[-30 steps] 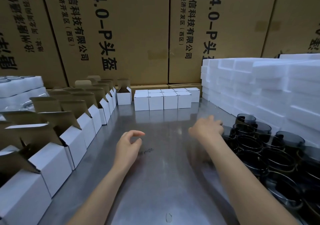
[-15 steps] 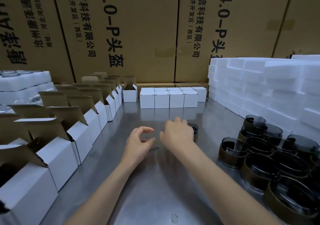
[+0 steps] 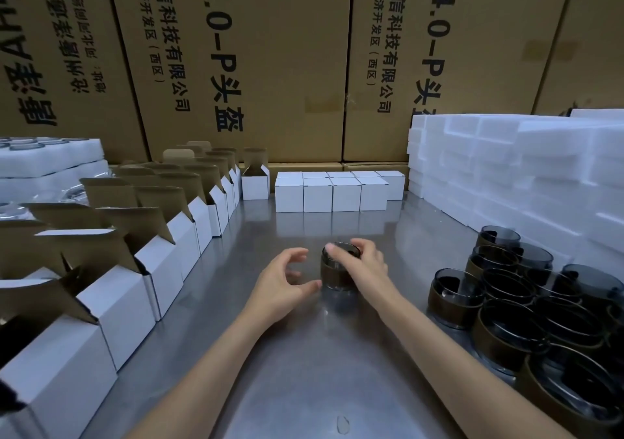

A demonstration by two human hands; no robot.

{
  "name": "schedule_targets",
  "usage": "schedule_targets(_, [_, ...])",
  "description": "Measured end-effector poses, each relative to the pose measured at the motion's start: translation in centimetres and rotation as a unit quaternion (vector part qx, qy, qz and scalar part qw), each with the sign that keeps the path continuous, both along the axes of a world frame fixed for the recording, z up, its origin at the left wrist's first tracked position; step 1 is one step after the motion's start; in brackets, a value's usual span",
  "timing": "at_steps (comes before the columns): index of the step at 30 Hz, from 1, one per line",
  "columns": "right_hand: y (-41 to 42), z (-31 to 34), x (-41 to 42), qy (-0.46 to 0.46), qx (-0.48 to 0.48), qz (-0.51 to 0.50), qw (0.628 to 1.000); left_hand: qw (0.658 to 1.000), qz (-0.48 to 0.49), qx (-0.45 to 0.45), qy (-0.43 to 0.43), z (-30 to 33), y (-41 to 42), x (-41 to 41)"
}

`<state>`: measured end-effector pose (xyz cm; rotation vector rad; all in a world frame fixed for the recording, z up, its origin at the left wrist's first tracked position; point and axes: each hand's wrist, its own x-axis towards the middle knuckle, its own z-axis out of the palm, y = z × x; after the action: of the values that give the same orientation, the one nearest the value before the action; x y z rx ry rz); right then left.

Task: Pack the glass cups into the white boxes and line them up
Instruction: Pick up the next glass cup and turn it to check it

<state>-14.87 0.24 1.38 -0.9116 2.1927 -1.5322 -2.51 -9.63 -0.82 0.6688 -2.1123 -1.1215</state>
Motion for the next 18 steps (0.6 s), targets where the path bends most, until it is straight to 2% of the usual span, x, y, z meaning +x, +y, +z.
schedule_targets(4, [0.2,-1.2,-0.2,0.028,0.023,0.077,0.996,0.999,-0.040,-0.012,-0.020,-0.2,0.0,0.1])
schedule_targets(10, [0.0,-2.1,0.4,0.130,0.023,0.059,0.990,0.997,-0.065,-0.038,-0.002,-0.3,0.1,0.0])
schedule_targets(15, [0.3,-2.0,0.2,0.139,-0.070,0.096,0.983,0.995,-0.069,-0.063,0.019,-0.2,0.1,0.1])
schedule_targets(18, [0.6,-1.9,0.4,0.180,-0.120,0.098,0.971,0.991,-0.077,-0.094,0.049,-0.1,0.2,0.1])
